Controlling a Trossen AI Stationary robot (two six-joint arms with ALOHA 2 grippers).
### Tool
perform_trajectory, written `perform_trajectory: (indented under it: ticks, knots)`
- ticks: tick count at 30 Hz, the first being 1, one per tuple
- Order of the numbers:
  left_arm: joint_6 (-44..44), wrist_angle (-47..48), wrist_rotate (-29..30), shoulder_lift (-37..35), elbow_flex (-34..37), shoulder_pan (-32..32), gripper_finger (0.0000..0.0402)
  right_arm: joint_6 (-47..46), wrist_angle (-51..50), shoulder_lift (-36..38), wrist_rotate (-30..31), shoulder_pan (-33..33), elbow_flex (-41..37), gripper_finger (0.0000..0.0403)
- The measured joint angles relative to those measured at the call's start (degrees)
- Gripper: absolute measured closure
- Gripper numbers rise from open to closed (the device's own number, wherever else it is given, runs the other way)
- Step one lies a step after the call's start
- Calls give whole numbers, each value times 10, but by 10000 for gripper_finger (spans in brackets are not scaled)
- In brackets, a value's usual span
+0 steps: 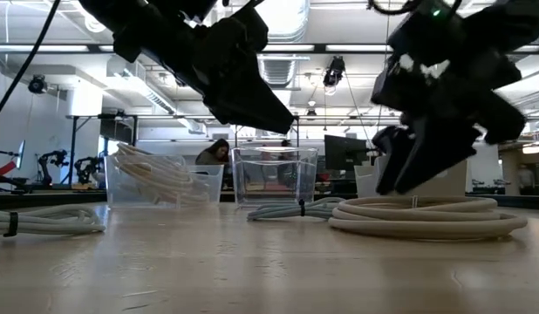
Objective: Pick & Place USB Port
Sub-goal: Put the brown USB cable into the transparent bin
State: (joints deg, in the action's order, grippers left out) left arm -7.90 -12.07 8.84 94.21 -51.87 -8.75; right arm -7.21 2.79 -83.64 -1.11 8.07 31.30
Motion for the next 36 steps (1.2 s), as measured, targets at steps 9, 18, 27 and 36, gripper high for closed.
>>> perform_trajectory:
  ticks: [9,18,27,36]
  knots:
    - [-17,2,0,0,6,0,186,5,-59,-97,27,2,79,202]
    - [-18,1,0,0,6,0,186,26,-133,-122,28,7,130,288]
    - [-18,2,0,0,6,0,186,31,-174,-92,17,29,131,385]
    - [-20,1,0,0,6,0,186,63,-274,4,60,45,177,387]
